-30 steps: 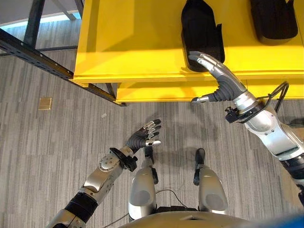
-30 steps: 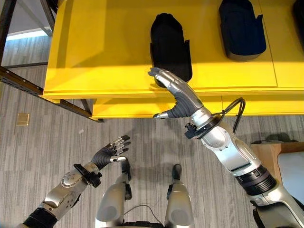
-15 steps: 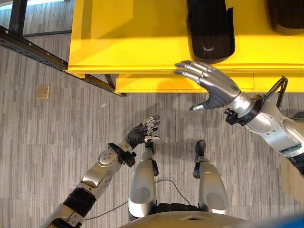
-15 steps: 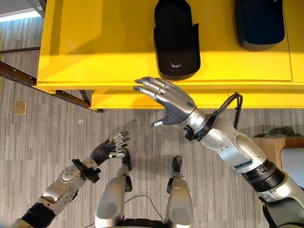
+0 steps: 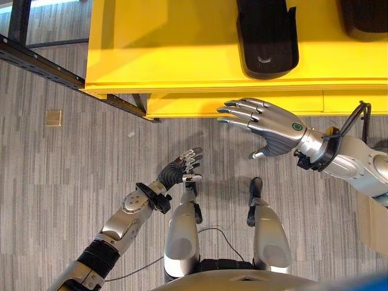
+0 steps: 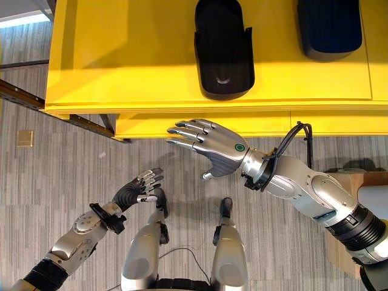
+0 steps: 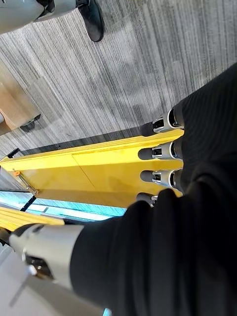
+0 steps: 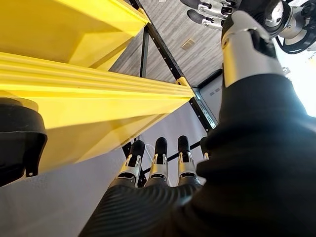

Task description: Move parts from the plastic box to the shelf.

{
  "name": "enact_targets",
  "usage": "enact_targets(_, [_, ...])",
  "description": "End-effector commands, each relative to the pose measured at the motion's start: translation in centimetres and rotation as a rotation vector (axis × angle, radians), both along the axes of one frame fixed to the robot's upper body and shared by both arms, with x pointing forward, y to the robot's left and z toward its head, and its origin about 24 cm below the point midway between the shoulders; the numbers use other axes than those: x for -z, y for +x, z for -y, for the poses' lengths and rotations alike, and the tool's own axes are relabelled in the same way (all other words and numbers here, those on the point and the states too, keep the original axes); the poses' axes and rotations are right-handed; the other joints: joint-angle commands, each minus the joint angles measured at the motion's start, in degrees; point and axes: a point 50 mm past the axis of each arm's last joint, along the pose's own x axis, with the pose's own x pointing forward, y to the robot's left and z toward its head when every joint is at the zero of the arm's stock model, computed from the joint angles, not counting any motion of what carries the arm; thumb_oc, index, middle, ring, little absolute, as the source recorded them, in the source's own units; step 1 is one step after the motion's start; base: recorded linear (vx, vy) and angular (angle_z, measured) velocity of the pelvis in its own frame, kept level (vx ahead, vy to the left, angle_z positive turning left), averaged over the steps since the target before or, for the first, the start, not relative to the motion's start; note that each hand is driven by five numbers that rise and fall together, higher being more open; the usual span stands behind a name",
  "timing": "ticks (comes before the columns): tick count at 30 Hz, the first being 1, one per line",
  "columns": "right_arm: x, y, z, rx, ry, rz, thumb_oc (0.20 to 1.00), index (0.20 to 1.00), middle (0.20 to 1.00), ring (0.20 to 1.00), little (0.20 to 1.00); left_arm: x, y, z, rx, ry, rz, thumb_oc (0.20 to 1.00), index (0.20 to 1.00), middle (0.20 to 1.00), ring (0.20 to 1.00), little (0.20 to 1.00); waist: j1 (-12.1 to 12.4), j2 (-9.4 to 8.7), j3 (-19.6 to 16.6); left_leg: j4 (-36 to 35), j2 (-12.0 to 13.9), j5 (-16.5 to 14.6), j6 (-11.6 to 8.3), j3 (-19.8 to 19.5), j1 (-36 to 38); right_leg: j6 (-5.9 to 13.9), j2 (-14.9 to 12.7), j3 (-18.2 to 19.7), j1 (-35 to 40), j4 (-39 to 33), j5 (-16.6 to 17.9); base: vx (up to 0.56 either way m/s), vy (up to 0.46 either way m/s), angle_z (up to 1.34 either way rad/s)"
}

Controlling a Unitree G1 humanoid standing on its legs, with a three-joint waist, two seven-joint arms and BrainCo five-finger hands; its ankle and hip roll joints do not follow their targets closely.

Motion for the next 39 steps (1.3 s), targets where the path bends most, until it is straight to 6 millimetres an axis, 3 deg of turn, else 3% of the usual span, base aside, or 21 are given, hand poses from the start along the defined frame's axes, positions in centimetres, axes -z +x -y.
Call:
enact_targets(1, [-1.9, -0.1, 0.5, 0.043, 0.025, 0.118, 1.000, 1.000, 1.000, 1.000, 1.000, -0.3, -1.2, 0.1, 0.013, -0.040, 0.039, 1.000, 1.000, 1.000, 1.000, 1.000, -0.46, -0.68, -0.27, 4.12, -2.67, -7.07, 1.58, -3.07, -0.96, -1.25, 3.14, -3.41, -0.30, 4.76, -5.12, 0.00, 0.000, 0.00])
enact_targets(7, [-1.4, 0.8, 2.3, 0.189, 0.066, 0.116, 1.000, 1.000, 1.000, 1.000, 1.000, -0.5, -1.1, 0.2, -0.003, -0.043, 0.042, 1.000, 1.000, 1.000, 1.000, 1.000, -1.39, -0.90, -0.27, 4.04, -2.28, -7.13, 1.57, -2.36, -0.85, -1.19, 3.18, -3.00, -0.42, 4.60, -5.11, -0.01, 0.003, -0.03])
enact_targets(15, [-1.7, 1.5, 3.1, 0.266, 0.121, 0.165, 1.000, 1.000, 1.000, 1.000, 1.000, -0.7, -0.9, 0.3, -0.012, -0.052, 0.043, 1.000, 1.000, 1.000, 1.000, 1.000, -1.88, -0.65, -0.27, 4.15, -2.02, -7.21, 1.50, -1.89, -0.95, -1.30, 3.09, -2.84, -0.78, 4.91, -5.31, -0.01, 0.003, -0.03])
enact_targets(26, [-2.3, 2.3, 3.5, 0.327, 0.103, 0.252, 1.000, 1.000, 1.000, 1.000, 1.000, -0.8, -0.8, 0.2, -0.023, -0.061, 0.049, 1.000, 1.000, 1.000, 1.000, 1.000, -1.66, -0.16, -0.27, 3.93, -2.08, -6.97, 1.34, -2.06, -1.31, -1.42, 3.13, -2.93, -1.41, 5.35, -5.54, 0.00, 0.000, 0.00])
enact_targets(39, [-2.7, 3.5, 3.6, 0.392, 0.068, 0.218, 1.000, 1.000, 1.000, 1.000, 1.000, -0.6, -0.8, 0.4, -0.004, -0.040, 0.045, 1.000, 1.000, 1.000, 1.000, 1.000, -1.11, 0.23, -0.27, 4.46, -1.98, -7.09, 1.29, -1.98, -1.62, -1.65, 2.75, -3.45, -1.80, 6.05, -5.84, 0.00, 0.000, 0.00])
